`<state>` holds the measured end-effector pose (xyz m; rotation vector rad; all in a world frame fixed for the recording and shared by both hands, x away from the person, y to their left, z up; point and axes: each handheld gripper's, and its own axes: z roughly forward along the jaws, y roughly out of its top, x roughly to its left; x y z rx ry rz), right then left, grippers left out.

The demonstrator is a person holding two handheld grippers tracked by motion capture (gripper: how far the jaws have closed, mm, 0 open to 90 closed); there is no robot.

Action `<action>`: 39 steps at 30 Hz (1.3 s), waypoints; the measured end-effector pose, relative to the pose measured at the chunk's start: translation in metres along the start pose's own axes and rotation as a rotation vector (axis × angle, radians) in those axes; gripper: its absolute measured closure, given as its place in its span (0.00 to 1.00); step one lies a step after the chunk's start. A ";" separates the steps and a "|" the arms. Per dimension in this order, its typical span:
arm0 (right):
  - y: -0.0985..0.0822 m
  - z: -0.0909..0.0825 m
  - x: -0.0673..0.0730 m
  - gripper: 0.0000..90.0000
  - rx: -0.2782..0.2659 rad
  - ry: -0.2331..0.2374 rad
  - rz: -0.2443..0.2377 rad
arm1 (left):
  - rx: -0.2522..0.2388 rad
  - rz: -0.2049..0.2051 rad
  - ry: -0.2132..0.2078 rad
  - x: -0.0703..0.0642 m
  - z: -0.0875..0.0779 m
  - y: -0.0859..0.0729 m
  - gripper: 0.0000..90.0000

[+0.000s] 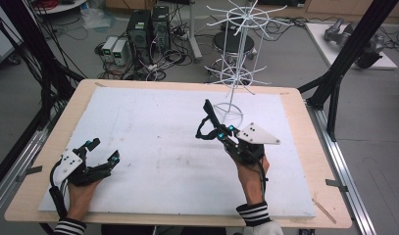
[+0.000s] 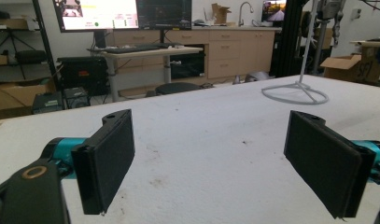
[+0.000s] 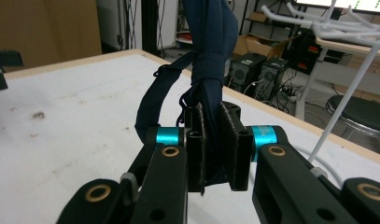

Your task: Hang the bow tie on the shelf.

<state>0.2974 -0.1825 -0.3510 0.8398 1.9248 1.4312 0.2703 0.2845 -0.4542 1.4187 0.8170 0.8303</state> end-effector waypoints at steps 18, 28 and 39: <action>0.020 0.001 -0.013 0.90 -0.054 -0.106 0.003 | -0.001 0.000 -0.003 0.000 0.000 0.000 0.19; 0.025 0.001 -0.020 0.90 -0.080 -0.160 0.018 | -0.002 -0.002 -0.004 0.000 0.000 0.000 0.18; 0.027 0.005 -0.028 0.90 -0.077 -0.203 0.033 | -0.001 -0.002 -0.004 0.000 0.000 0.000 0.18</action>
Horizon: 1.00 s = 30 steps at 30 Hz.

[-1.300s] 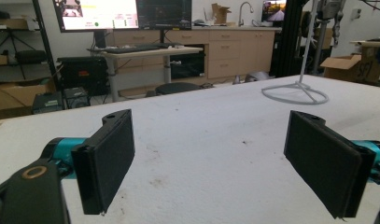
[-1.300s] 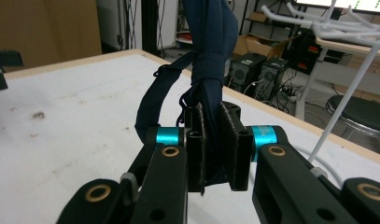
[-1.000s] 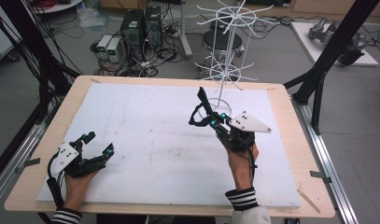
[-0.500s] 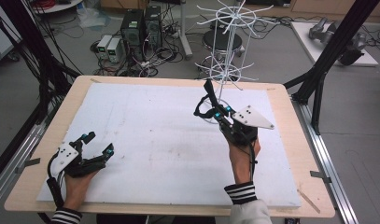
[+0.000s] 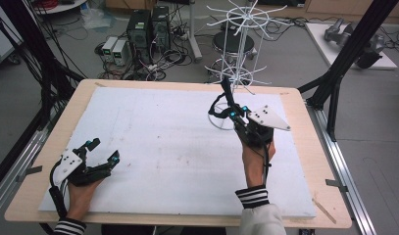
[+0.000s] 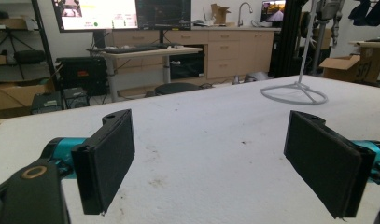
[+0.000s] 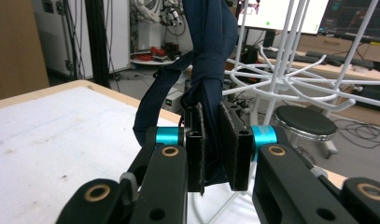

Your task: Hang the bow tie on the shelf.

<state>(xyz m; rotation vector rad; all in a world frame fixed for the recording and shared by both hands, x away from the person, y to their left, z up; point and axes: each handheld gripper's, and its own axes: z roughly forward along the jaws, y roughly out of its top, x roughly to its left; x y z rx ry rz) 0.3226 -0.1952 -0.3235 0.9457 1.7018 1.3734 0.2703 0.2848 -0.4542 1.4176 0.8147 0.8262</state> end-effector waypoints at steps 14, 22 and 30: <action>0.000 0.011 -0.005 0.90 0.011 -0.067 0.006 | 0.000 -0.002 -0.001 0.000 0.000 0.000 0.19; -0.002 0.016 -0.008 0.90 0.029 -0.080 0.005 | 0.000 -0.002 -0.001 0.000 0.000 0.000 0.18; -0.005 0.020 -0.013 0.90 0.049 -0.097 0.005 | 0.000 -0.001 -0.001 0.000 0.000 0.000 0.18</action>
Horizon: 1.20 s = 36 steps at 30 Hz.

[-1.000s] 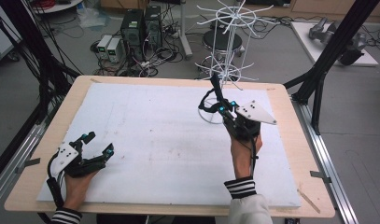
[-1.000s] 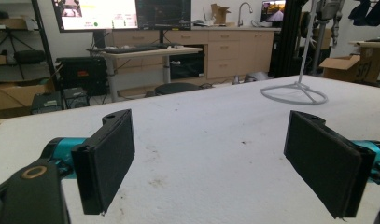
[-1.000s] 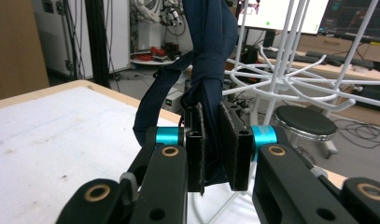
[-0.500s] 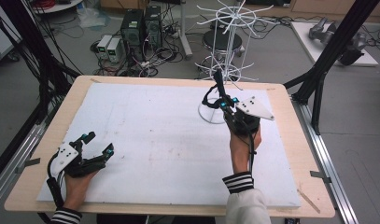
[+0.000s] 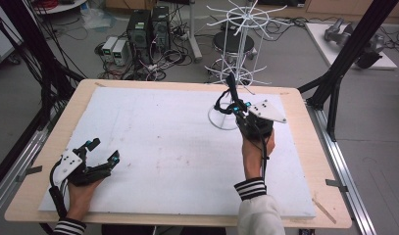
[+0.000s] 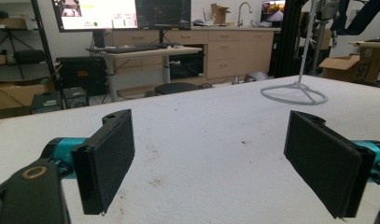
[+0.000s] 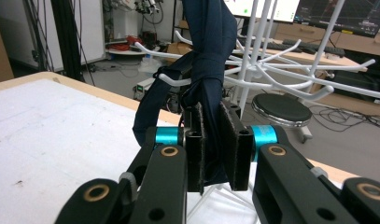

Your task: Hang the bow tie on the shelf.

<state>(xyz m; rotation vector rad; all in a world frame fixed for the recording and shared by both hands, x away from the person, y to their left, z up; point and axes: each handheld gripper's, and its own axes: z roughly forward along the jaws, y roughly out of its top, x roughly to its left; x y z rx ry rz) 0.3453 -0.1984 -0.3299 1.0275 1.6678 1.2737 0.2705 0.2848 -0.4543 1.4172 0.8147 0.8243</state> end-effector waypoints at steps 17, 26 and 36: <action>-0.004 0.007 -0.005 0.89 0.041 -0.018 0.003 | -0.001 0.000 0.001 0.000 0.000 0.000 0.18; -0.005 0.006 -0.008 0.85 0.047 -0.024 0.000 | -0.002 0.002 0.001 0.000 0.000 0.000 0.18; -0.003 -0.001 -0.004 0.37 0.042 0.028 0.000 | 0.001 -0.005 0.002 0.000 0.000 0.000 0.18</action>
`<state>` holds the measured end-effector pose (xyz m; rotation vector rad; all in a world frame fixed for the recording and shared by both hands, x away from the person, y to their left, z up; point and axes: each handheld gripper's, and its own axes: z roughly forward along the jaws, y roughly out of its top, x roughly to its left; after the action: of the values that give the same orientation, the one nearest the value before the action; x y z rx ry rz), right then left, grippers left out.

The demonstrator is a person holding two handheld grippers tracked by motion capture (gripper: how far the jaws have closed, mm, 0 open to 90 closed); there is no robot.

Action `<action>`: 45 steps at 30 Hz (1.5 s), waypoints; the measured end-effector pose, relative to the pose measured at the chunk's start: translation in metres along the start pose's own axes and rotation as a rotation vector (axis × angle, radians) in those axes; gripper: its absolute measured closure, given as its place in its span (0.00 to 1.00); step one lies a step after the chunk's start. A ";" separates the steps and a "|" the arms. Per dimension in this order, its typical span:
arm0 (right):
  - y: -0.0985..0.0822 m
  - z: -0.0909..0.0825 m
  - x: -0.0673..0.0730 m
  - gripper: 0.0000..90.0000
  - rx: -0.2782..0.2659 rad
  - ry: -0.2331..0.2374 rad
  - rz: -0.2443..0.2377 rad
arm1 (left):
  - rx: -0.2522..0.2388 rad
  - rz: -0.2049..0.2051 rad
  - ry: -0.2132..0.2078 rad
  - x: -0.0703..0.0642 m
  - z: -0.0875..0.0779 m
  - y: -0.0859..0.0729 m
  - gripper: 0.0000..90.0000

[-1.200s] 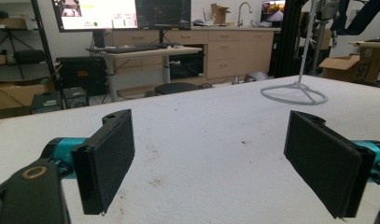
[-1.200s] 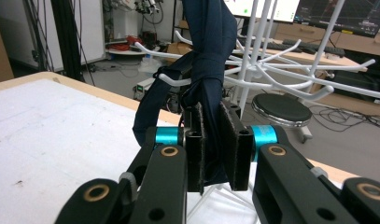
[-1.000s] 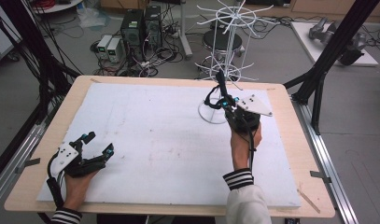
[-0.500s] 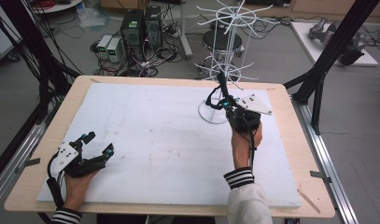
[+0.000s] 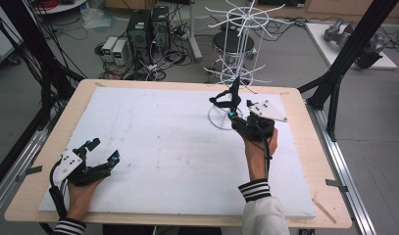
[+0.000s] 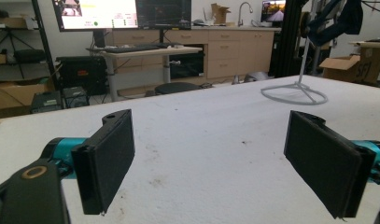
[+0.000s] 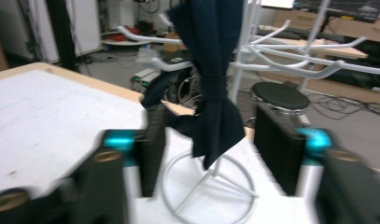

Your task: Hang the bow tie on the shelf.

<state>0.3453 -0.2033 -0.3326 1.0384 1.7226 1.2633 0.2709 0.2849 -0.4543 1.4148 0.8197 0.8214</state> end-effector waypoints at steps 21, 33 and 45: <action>-0.051 -0.070 -0.005 0.12 -0.099 0.119 -0.003 | 0.007 0.007 -0.005 0.000 0.000 0.000 0.18; -0.115 -0.094 -0.012 0.12 -0.213 0.083 0.036 | 0.007 0.007 -0.004 0.000 0.000 0.000 0.18; -0.147 -0.087 -0.014 0.12 -0.196 0.059 0.011 | 0.007 0.010 -0.005 -0.001 0.000 0.000 0.18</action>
<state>0.2458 -0.2746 -0.4533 0.9049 1.6006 1.4505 0.2707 0.2845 -0.4540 1.4273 0.8128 0.8235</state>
